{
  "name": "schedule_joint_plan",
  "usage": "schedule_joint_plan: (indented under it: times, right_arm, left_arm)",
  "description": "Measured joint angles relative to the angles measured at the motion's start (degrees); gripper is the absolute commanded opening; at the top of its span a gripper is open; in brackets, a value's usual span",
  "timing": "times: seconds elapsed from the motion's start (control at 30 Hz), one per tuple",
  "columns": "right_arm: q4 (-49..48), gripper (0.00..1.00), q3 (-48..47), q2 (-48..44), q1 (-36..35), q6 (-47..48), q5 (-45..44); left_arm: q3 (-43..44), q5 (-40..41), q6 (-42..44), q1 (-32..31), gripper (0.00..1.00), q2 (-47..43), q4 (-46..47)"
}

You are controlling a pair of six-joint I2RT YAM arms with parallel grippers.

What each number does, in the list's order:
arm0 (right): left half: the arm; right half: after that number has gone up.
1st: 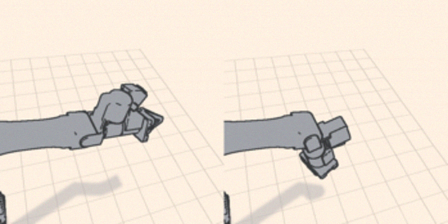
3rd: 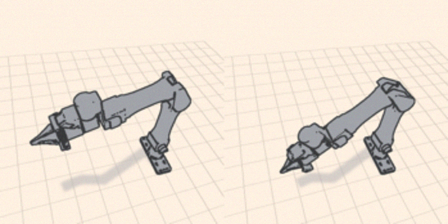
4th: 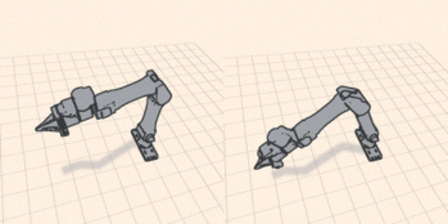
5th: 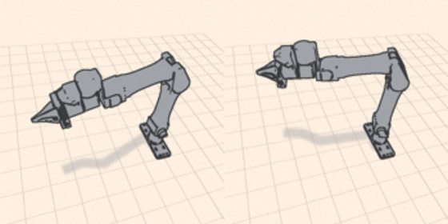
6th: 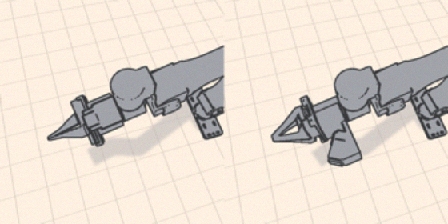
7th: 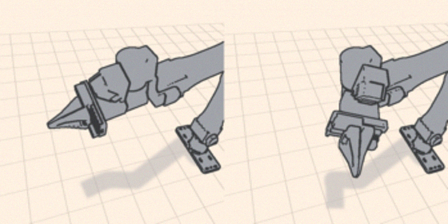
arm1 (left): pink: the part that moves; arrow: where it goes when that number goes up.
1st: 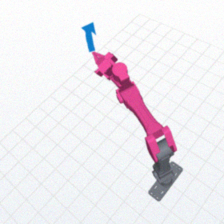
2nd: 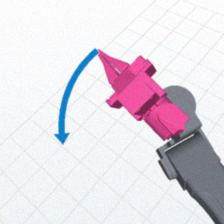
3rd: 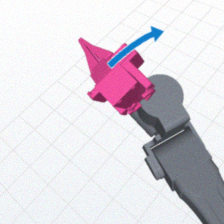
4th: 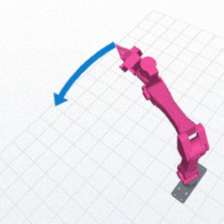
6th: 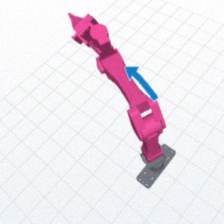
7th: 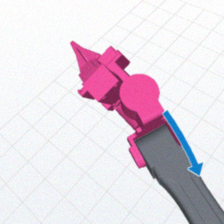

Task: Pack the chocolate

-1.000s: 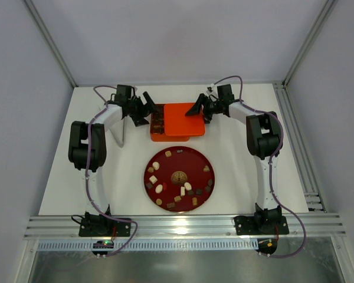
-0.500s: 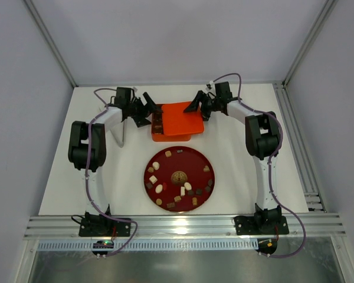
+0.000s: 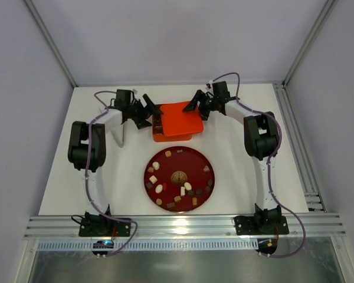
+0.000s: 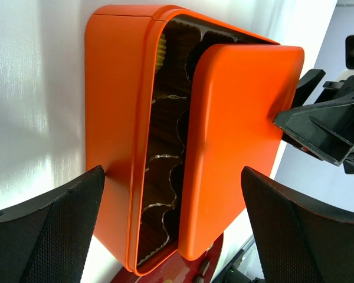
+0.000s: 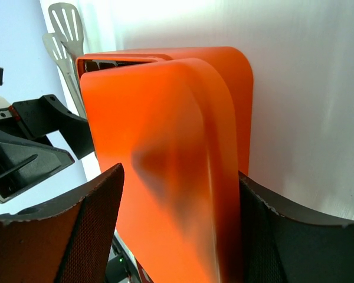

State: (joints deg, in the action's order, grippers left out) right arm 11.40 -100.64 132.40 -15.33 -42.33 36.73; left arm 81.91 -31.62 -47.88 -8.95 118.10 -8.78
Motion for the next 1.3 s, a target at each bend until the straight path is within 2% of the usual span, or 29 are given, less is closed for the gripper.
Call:
schedule_joint_plan:
  times: [0.3,0.53,1.0,1.3]
  right_arm:
    - [-0.2,0.72,-0.1,0.0,-0.9,-1.5,-4.0]
    - [-0.3,0.77,-0.1,0.0,-1.5,-1.9,-7.0]
    - [-1.7,0.82,-0.1,0.0,-2.4,-3.6,-12.1]
    - [2.1,0.85,-3.1,0.0,-3.9,-1.7,-16.5]
  left_arm:
    - [-2.8,-0.2,-1.5,-0.1,0.94,-1.7,2.1]
    - [-4.3,-0.6,-2.8,-0.4,0.94,-2.8,3.8]
    - [-5.3,-0.6,-3.3,-1.6,0.94,-3.4,4.7]
    - [-5.3,-0.7,-3.2,-1.7,0.94,-3.4,4.7]
